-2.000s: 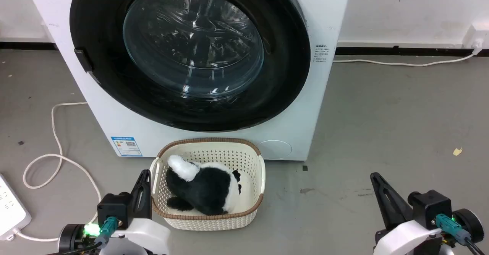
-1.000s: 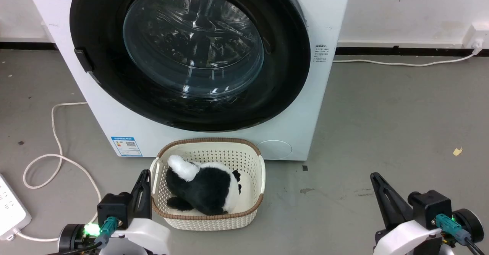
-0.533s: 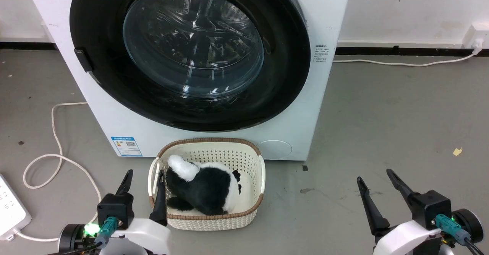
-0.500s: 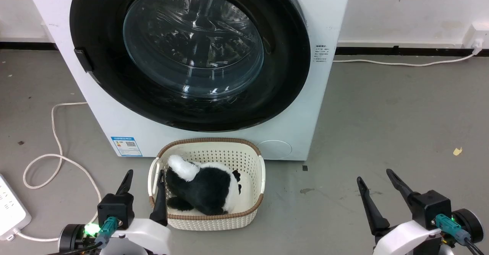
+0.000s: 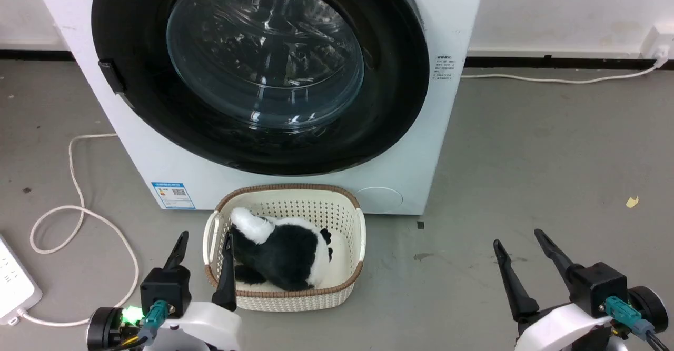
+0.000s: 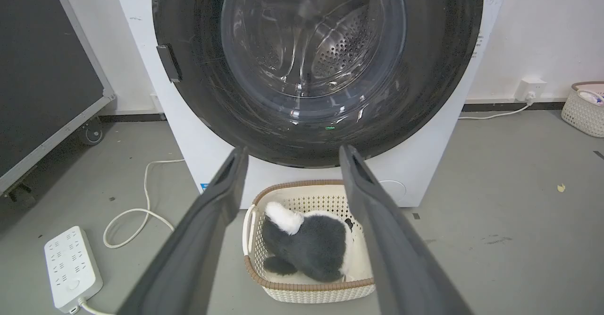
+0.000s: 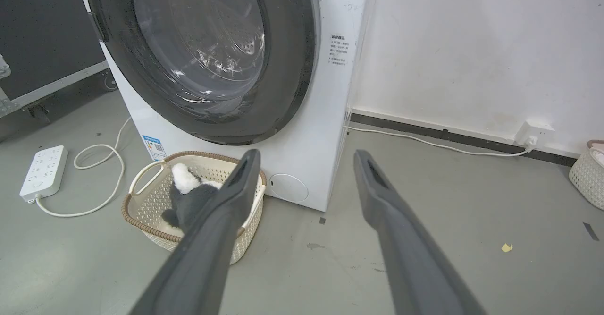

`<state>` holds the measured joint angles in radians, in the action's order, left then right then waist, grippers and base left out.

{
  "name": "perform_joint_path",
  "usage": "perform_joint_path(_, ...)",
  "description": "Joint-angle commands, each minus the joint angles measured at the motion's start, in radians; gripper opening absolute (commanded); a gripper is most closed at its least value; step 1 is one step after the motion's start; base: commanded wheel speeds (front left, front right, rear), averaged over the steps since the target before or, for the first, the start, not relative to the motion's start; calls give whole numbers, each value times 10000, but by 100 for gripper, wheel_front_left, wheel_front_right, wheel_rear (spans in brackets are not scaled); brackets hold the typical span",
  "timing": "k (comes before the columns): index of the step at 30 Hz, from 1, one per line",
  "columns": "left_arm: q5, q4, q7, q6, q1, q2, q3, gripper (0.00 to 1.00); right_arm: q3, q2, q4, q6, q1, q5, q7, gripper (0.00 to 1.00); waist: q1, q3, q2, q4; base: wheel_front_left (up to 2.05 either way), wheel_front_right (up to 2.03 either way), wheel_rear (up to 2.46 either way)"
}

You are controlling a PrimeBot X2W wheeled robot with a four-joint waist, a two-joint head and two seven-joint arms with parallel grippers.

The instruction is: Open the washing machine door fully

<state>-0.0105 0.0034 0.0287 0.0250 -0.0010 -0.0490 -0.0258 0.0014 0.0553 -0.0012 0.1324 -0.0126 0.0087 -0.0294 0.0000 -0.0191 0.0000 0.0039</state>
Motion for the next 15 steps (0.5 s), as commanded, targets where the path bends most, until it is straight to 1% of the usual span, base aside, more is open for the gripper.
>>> perform_joint_path(1, 78, -39, 104, 64, -54, -30, -70, 100, -28, 15, -67, -3, 41, 27, -106, 100, 0, -43, 0, 22, 0, 0, 0)
perform_joint_path(12, 86, -89, 333, 275, -294, -40, -393, 100, -15, 505, -85, -4, 511, 341, -316, 100, 0, -454, 0, 267, 0, 0, 0)
perform_joint_path(13, 85, -96, 354, 297, -317, -41, -425, 100, -10, 559, -83, -4, 579, 399, -322, 85, 0, -492, 0, 293, 0, 0, 0)
perform_joint_path(14, 84, -118, 416, 362, -383, -43, -523, 100, 9, 722, -91, -5, 790, 593, -318, 0, 0, -610, 0, 373, 0, 0, 0)
perform_joint_path(15, 80, -122, 437, 386, -402, -43, -554, 100, 4, 765, -100, -5, 861, 681, -310, 0, 0, -648, 0, 399, 0, 0, 0)
